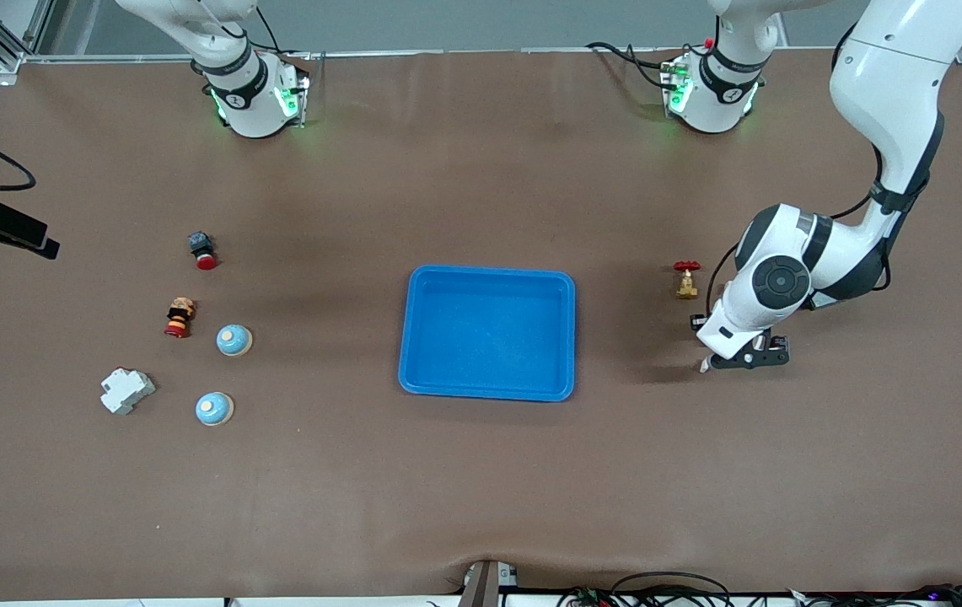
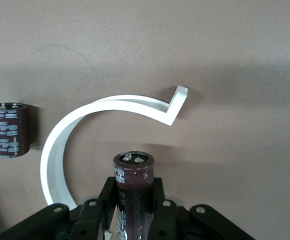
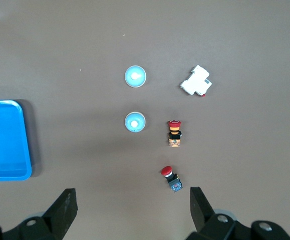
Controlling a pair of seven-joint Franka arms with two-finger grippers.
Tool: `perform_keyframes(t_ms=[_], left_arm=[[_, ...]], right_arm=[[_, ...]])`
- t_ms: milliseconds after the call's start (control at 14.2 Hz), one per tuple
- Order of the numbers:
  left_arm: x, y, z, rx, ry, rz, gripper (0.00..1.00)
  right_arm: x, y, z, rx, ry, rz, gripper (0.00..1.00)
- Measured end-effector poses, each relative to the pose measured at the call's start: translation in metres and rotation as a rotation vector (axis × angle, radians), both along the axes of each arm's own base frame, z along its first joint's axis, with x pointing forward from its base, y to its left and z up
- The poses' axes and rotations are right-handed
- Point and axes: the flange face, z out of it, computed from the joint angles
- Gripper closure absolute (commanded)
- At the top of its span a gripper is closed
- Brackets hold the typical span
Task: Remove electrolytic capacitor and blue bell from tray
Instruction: 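Lower the capacitor beside the white arc and open the left gripper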
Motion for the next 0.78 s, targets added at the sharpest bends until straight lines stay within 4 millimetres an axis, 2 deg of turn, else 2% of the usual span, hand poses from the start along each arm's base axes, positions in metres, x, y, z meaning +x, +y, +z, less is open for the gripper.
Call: perform_keyframes(t_ms=[423, 775], left_arm=[[0.002, 0.003, -0.007, -0.006, 0.005, 0.004, 1.00], [0.002, 0.004, -0.011, -0.007, 0.010, 0.007, 1.00]], right_arm=[[0.000, 0.017, -0.001, -0.007, 0.004, -0.011, 0.00], [0.000, 0.013, -0.001, -0.008, 0.003, -0.020, 0.00]])
